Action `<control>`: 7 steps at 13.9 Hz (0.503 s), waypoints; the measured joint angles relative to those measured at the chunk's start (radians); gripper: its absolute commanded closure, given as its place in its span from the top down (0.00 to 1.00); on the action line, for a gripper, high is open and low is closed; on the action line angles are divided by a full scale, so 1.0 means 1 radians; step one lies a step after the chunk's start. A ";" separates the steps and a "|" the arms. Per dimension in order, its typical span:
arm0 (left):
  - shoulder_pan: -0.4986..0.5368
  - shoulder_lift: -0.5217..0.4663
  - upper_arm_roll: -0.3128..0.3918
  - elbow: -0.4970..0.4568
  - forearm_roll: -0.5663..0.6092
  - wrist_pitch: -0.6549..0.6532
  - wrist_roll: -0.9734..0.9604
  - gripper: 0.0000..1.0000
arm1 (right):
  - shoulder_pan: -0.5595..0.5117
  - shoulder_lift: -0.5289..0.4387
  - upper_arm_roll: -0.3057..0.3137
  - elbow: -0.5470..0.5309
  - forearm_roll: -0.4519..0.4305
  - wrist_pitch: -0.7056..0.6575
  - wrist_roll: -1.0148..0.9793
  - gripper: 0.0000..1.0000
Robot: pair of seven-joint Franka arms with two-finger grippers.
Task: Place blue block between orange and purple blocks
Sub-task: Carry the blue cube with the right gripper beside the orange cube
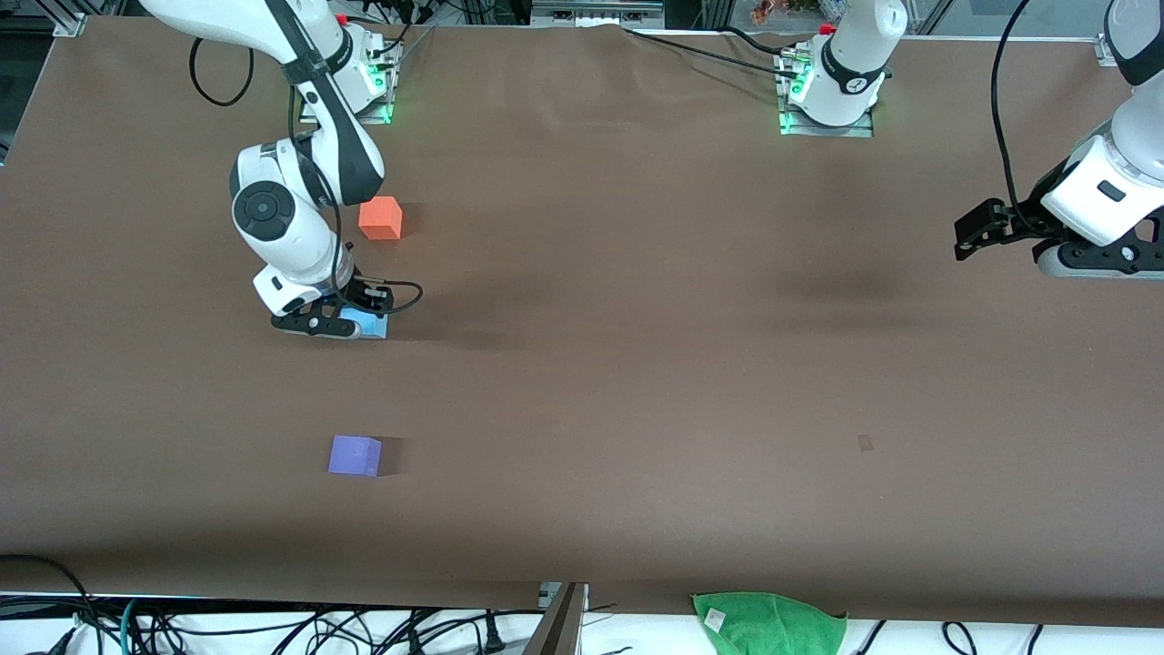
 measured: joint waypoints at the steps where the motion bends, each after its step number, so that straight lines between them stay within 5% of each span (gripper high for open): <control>1: 0.000 0.000 0.000 0.000 0.000 -0.001 0.000 1.00 | 0.000 0.000 0.000 -0.023 0.000 0.034 0.000 0.57; 7: 0.000 0.000 0.000 0.000 0.000 -0.003 0.000 1.00 | 0.000 0.009 0.000 -0.103 0.000 0.169 -0.001 0.57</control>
